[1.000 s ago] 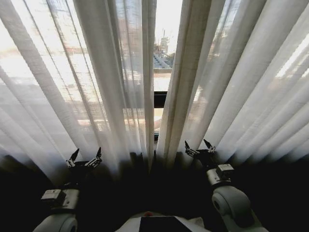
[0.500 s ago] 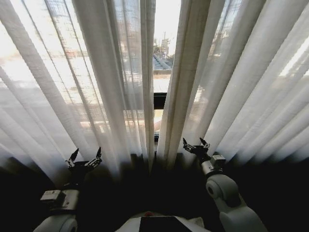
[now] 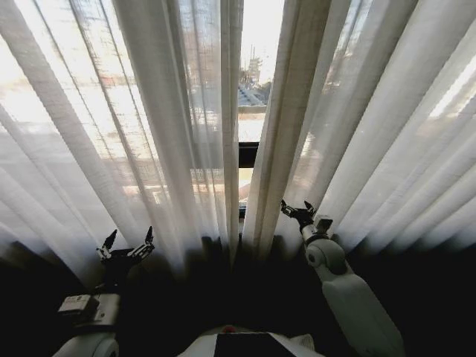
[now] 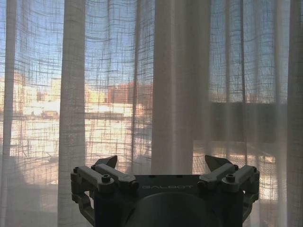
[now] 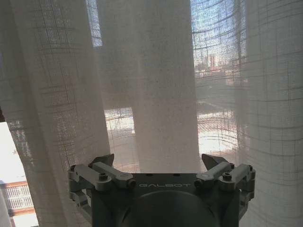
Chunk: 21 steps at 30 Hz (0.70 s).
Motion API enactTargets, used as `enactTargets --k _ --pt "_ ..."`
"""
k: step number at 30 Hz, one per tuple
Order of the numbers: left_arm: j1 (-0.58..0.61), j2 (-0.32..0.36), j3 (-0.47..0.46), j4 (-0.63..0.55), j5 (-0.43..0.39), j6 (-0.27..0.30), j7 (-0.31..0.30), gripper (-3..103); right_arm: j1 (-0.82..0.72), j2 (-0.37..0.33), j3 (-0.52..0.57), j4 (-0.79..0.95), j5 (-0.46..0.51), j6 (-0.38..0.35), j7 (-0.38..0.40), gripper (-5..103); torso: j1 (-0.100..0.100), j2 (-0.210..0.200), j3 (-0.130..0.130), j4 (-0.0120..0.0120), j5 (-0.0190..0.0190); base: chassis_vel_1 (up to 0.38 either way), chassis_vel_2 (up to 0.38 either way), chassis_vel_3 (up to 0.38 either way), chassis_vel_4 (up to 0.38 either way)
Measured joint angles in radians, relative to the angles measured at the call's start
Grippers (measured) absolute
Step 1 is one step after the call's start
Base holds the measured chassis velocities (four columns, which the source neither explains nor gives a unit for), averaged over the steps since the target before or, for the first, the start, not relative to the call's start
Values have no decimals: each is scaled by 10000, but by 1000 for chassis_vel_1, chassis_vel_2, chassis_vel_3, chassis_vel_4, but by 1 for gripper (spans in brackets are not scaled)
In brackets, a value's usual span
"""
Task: Open the curtains by pulling them apart, changing their state from closed to fully open.
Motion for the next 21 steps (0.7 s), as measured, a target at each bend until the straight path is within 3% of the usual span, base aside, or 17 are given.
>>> enactTargets --k 10,21 --pt "29 -196 -41 -8 67 -103 37 100 543 44 -814 -29 220 84 278 100 -1 1 -2 -1 1 0 0 0 0" --pt "147 -371 -40 -9 110 -302 198 100 -2128 -850 -97 2659 -12 -394 206 100 -2 2 -3 -4 1 0 0 0 0"
